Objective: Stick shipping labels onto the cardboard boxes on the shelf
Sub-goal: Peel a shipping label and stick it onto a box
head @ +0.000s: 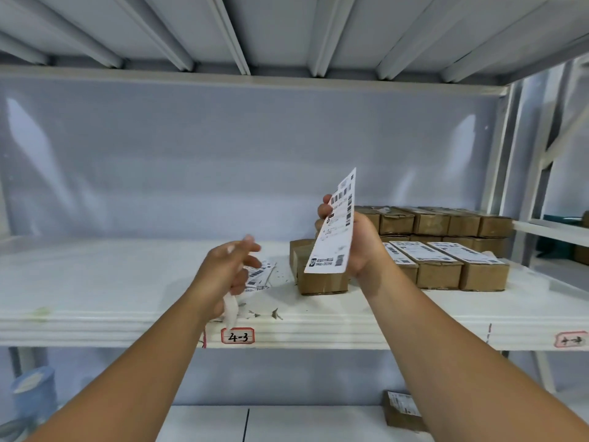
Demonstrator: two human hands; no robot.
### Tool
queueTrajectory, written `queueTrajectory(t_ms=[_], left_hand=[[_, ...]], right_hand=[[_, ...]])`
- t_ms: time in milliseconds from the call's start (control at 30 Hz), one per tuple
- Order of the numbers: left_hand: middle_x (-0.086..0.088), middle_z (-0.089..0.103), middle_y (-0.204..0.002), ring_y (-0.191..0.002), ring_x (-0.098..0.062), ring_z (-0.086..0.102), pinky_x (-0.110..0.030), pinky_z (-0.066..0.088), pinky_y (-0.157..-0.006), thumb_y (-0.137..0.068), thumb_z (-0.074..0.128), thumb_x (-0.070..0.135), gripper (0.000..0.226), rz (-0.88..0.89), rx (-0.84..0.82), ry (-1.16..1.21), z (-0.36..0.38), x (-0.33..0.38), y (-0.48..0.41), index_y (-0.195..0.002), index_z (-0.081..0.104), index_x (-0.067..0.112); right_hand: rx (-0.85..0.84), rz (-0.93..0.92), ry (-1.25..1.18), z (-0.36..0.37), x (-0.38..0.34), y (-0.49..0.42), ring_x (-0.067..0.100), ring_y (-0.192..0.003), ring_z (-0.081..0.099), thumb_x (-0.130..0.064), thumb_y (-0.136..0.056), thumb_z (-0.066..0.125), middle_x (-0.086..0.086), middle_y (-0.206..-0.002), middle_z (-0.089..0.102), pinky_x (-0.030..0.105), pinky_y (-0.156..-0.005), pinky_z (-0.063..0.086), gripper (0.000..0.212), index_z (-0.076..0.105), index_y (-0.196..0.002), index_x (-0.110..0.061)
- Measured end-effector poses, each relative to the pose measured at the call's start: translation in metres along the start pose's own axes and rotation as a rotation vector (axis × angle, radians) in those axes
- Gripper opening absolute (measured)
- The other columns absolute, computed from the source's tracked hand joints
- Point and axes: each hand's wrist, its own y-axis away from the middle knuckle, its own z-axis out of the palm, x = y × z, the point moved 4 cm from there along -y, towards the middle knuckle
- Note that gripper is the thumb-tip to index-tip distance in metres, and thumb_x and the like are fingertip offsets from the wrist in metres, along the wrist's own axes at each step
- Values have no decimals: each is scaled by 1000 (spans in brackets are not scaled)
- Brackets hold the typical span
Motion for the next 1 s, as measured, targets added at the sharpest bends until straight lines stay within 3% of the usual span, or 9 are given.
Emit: queueTrajectory(t_ms=[100, 200, 300, 400, 467, 600, 767, 867, 1000], left_hand=[[-6, 57, -70, -40, -10, 28, -18, 23, -39, -91, 51, 46, 41, -52, -189, -82, 35, 21, 17, -91, 67, 8], [-1, 44, -57, -41, -9, 23, -16, 18, -39, -91, 55, 40, 33, -73, -339, -32, 61, 34, 29, -75, 58, 10], [-3, 50, -62, -37, -6, 26, -14, 18, -36, -92, 57, 21, 16, -117, -406, 83, 72, 37, 32, -81, 59, 9], [-5, 55, -63, -37, -5, 31, -14, 21, -37, -91, 57, 13, 9, -135, -332, 130, 73, 35, 31, -87, 62, 7], [-4, 54, -63, -39, -7, 33, -13, 24, -37, -92, 54, 4, 12, -124, -243, 179, 70, 33, 27, -84, 63, 6], [-7, 63, -65, -37, -7, 41, -14, 35, -38, -91, 58, 6, 5, -119, -101, 329, 61, 29, 15, -89, 62, 5], [-10, 69, -73, -45, -10, 46, -18, 42, -44, -90, 62, 10, 5, -84, 105, 266, 61, 24, -6, -88, 63, 6], [-6, 64, -66, -49, -11, 47, -19, 46, -48, -90, 61, 9, 5, -97, 126, 249, 74, 22, -15, -87, 63, 5], [-7, 64, -66, -47, -13, 48, -23, 45, -50, -91, 58, 8, 13, -20, 121, 106, 84, 18, -33, -79, 61, 5]], right_hand=[[-106, 47, -44, 8, 2, 4, 7, -39, 40, -17, -83, 44, -3, -55, 51, 15, -38, 38, 5, 49, -85, -14], [-188, 52, -17, 6, 6, 2, 8, -45, 44, -21, -65, 68, -4, -60, 52, 14, -46, 39, 25, 57, -86, -15], [-240, 90, -27, 4, 7, 5, 9, -47, 47, -22, -38, 92, -3, -65, 55, 15, -48, 38, 50, 65, -80, -15], [-31, 67, 28, -5, 6, 3, 10, -55, 56, -21, -82, 63, -1, -69, 63, 18, -51, 45, 12, 57, -91, -15], [107, 20, -21, -14, 3, 0, 11, -60, 57, -8, -95, 43, 5, -70, 66, 20, -52, 49, 15, 58, -95, -10], [285, -73, 111, -39, -6, -5, 24, -75, 67, -15, -98, 49, 16, -89, 71, 37, -80, 57, 24, 57, -115, -2], [188, -60, 612, -42, -15, 1, 23, -80, 69, -51, -89, 55, 10, -94, 72, 37, -72, 56, 34, 53, -109, -24], [245, -136, 833, -48, -15, -5, 21, -81, 69, -27, -87, 68, 8, -97, 71, 30, -66, 56, 40, 47, -121, -24], [352, -262, 984, -64, -19, -15, 20, -84, 68, -7, -89, 63, 5, -84, 69, 34, -70, 57, 34, 48, -113, -27]])
